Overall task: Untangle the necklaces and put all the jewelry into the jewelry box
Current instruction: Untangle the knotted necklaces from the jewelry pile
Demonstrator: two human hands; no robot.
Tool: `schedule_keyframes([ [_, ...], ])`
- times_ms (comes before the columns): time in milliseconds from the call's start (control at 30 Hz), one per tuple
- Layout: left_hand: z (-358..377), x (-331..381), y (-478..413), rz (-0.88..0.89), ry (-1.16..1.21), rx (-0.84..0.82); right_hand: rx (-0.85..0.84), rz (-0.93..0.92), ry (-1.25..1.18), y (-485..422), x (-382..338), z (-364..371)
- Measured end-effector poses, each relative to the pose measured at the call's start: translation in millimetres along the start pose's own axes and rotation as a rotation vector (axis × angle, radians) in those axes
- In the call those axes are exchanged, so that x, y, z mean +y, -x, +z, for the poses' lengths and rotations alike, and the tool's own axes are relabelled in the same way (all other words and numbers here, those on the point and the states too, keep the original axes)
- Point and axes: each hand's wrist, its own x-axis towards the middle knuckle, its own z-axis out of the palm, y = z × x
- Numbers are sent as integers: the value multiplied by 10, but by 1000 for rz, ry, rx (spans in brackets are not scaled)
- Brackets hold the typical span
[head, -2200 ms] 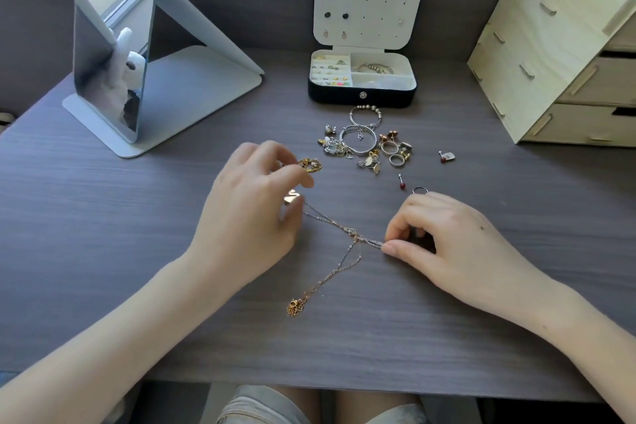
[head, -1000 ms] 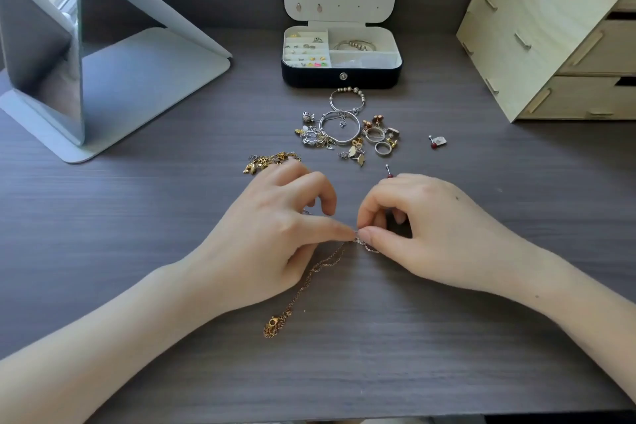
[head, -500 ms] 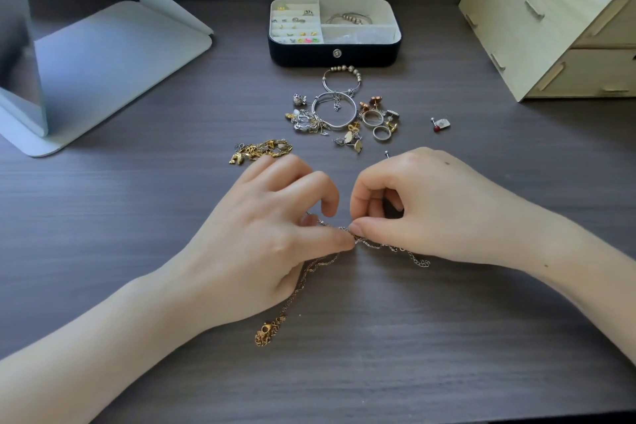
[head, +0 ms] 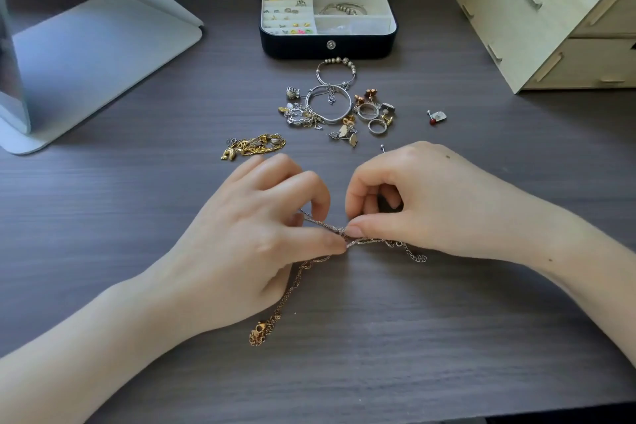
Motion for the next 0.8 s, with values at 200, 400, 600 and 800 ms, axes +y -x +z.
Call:
schedule_keyframes([
  [200, -9, -5, 17, -20, 75, -27, 155, -151, 235, -57, 86, 38],
  [400, -1, -21, 18, -38, 121, -31, 307, -291, 379, -93, 116, 108],
  [600, -14, 12, 2, -82, 162, -5, 340, -279, 373, -62, 110, 158],
  [800, -26, 84, -68, -239, 204, 74, 208, -244, 100, 91, 102, 76],
])
